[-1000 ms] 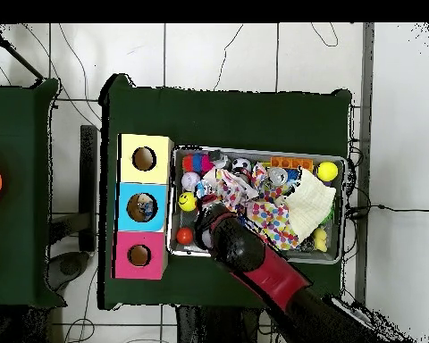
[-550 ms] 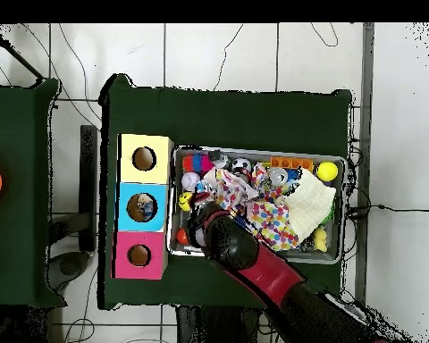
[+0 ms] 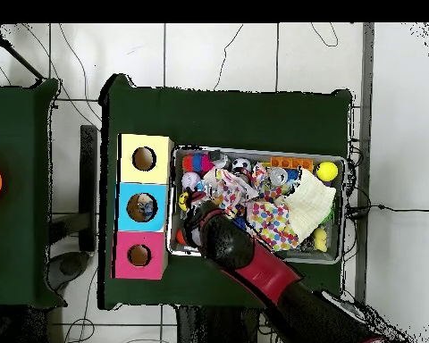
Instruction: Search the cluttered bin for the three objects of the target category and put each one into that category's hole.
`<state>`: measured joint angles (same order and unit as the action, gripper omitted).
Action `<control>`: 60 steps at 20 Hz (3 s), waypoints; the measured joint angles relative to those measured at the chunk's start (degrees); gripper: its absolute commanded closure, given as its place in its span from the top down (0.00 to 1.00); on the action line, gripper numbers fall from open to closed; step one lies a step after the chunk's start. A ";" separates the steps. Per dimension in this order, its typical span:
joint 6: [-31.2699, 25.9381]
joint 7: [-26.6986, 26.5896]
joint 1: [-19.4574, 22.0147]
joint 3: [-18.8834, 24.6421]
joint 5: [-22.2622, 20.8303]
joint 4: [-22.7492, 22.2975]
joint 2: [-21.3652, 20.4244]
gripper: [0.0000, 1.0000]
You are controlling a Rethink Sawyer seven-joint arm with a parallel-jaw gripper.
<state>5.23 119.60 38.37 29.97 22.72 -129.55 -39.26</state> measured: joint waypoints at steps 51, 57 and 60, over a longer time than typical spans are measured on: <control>-0.01 0.00 0.97 0.16 0.00 3.58 1.07 1.00; -0.01 0.00 0.97 0.14 0.00 4.19 1.33 1.00; -0.01 0.00 0.89 0.10 0.00 4.19 1.32 1.00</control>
<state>5.22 119.60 39.26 30.06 22.72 -125.36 -37.94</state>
